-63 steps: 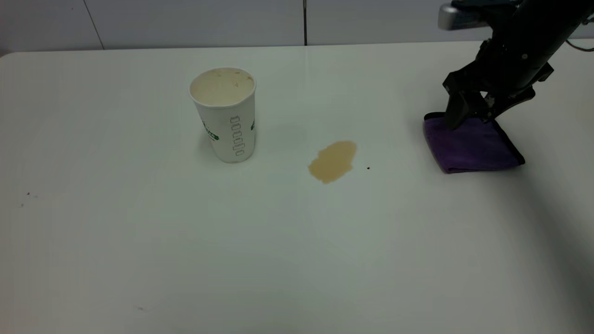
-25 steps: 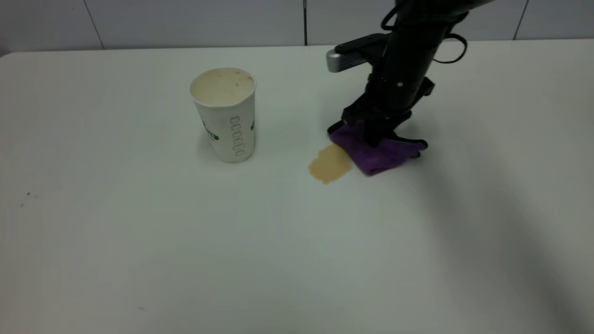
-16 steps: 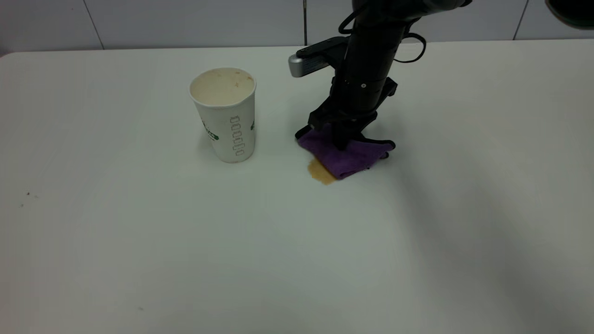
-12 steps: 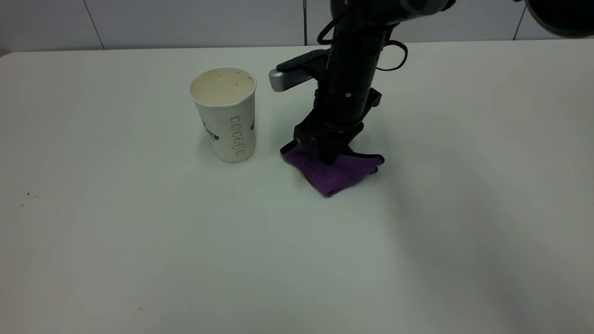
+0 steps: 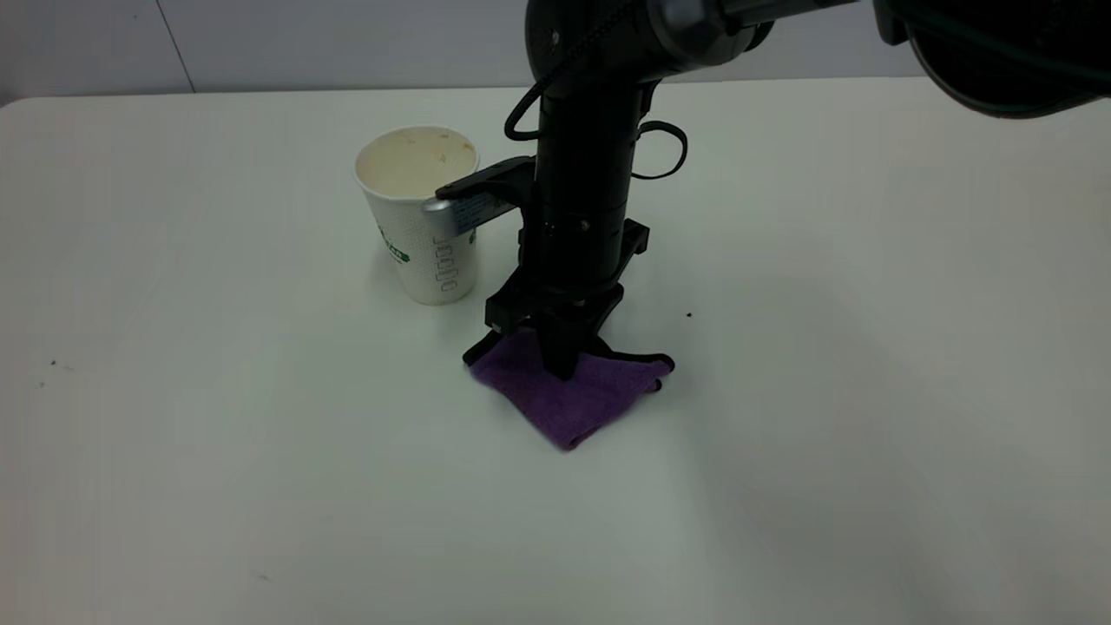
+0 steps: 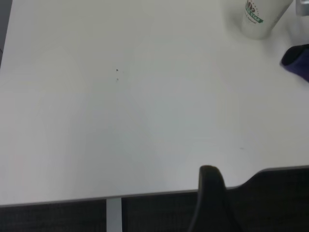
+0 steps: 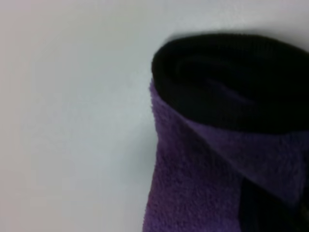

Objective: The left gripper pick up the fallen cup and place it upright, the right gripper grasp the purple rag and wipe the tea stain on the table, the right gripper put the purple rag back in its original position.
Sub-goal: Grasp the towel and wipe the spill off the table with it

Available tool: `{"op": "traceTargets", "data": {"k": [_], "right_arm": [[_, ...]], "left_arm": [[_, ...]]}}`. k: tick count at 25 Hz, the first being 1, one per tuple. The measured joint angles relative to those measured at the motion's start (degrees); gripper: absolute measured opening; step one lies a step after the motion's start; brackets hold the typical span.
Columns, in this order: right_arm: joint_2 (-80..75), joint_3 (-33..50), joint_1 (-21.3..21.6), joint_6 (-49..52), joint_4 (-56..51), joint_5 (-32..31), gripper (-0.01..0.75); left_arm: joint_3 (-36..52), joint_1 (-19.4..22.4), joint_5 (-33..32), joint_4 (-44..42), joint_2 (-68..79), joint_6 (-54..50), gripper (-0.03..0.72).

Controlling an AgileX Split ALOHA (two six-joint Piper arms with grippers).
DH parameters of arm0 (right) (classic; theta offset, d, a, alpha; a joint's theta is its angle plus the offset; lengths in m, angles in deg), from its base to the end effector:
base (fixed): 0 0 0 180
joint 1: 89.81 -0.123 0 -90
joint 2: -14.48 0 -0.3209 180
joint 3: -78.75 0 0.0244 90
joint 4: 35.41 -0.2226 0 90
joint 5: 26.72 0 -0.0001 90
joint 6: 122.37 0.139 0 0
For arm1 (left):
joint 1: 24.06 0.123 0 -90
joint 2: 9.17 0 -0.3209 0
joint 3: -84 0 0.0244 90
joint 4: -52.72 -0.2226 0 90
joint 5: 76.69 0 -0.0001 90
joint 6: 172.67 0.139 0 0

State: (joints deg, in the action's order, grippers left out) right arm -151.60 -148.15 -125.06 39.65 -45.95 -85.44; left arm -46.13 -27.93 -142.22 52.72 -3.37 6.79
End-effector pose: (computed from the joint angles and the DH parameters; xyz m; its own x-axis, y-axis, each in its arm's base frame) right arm 0.4151 0.3200 -0.0242 -0.6724 -0.7362 -0.0769 -0.7382 0.6593 0.1430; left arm -0.0303 0.0020 0.2290 -0.5175 0.0256 -0.8553 0.0626 0.9980 -0.0081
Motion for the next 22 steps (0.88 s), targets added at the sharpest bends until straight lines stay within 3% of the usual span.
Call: {"op": "traceTargets", "data": {"k": [7, 22], "right_arm": [[0.05, -0.26, 3.01, 9.06, 10.22, 1.32, 0.048], [0.16, -0.41, 22.72, 13.36, 12.17, 0.68, 0.049]], "left_arm": [[0.00, 0.00, 0.00, 0.00, 0.00, 0.00, 0.530], [0.00, 0.00, 0.00, 0.00, 0.00, 0.00, 0.530]]}}
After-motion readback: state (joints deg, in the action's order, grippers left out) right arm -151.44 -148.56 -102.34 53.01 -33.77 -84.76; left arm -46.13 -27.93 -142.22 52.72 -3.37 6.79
